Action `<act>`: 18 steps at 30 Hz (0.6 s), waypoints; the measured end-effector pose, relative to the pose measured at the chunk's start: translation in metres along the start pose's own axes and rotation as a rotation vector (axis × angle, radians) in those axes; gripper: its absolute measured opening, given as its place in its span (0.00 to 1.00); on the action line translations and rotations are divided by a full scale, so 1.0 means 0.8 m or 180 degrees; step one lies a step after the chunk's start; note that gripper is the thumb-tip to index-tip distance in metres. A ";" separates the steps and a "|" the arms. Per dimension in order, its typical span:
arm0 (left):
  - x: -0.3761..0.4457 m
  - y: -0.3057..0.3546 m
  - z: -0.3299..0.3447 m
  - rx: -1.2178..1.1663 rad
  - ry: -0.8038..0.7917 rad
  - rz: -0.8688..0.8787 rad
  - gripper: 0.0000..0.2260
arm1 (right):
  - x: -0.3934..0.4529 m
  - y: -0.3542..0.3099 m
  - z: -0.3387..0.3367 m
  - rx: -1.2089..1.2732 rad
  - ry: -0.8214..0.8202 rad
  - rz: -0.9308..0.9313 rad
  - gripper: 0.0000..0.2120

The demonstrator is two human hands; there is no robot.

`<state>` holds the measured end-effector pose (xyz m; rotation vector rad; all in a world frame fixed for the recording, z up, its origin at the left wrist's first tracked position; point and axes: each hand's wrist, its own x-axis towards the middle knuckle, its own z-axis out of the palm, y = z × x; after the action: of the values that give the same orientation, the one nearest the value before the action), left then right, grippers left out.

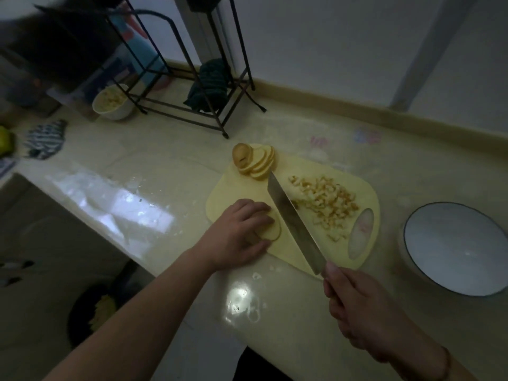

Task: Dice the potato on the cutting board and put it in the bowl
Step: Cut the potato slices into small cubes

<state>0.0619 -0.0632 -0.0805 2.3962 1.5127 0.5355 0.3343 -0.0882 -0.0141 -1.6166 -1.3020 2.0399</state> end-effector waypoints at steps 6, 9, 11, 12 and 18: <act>0.002 0.010 0.014 0.0104 0.0263 -0.0039 0.17 | -0.001 -0.001 -0.002 -0.0079 0.0053 0.0002 0.24; 0.004 0.014 0.016 0.0190 0.0388 0.0025 0.14 | 0.000 0.000 0.005 -0.0645 0.0117 -0.0319 0.27; 0.003 0.014 0.016 0.0135 0.0455 0.0096 0.12 | 0.001 0.001 0.009 -0.0856 0.0162 -0.0450 0.28; 0.002 0.014 0.015 0.0133 0.0483 0.0121 0.11 | 0.000 0.001 0.010 -0.0925 0.0198 -0.0498 0.28; 0.003 0.014 0.016 0.0172 0.0596 0.0128 0.11 | -0.003 -0.001 0.014 -0.1387 0.0414 -0.0838 0.28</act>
<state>0.0771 -0.0661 -0.0872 2.4820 1.5745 0.7564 0.3252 -0.0953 -0.0121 -1.5989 -1.8891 1.5449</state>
